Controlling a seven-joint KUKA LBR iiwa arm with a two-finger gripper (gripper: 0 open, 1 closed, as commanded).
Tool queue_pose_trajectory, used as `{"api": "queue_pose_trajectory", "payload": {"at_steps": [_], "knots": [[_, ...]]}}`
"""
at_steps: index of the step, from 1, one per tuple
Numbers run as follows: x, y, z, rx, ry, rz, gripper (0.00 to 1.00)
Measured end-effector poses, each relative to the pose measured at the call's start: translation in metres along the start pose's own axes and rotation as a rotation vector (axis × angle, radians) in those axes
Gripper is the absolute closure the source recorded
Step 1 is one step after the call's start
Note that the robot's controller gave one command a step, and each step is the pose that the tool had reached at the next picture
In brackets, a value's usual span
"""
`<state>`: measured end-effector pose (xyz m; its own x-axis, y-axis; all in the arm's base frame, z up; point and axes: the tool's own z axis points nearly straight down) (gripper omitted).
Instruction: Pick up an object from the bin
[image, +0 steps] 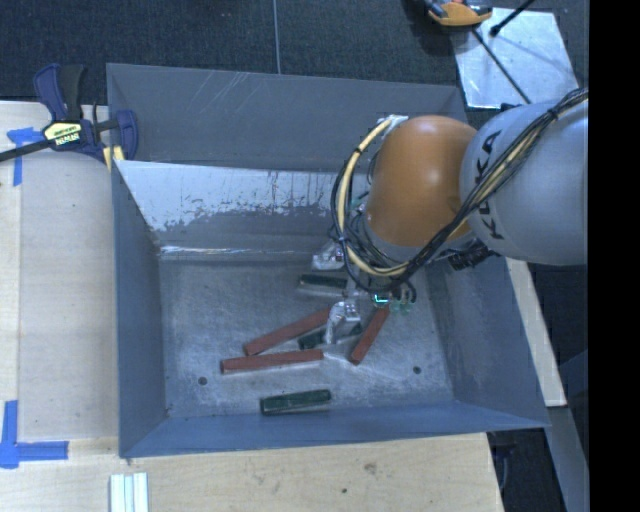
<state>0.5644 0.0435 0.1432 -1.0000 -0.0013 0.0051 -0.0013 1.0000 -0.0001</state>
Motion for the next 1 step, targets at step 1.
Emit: {"api": "queue_pose_trajectory", "payload": {"at_steps": [1], "knots": [[-0.0020,0.0000,-0.0042,-0.001,-0.008,0.001,0.00]]}}
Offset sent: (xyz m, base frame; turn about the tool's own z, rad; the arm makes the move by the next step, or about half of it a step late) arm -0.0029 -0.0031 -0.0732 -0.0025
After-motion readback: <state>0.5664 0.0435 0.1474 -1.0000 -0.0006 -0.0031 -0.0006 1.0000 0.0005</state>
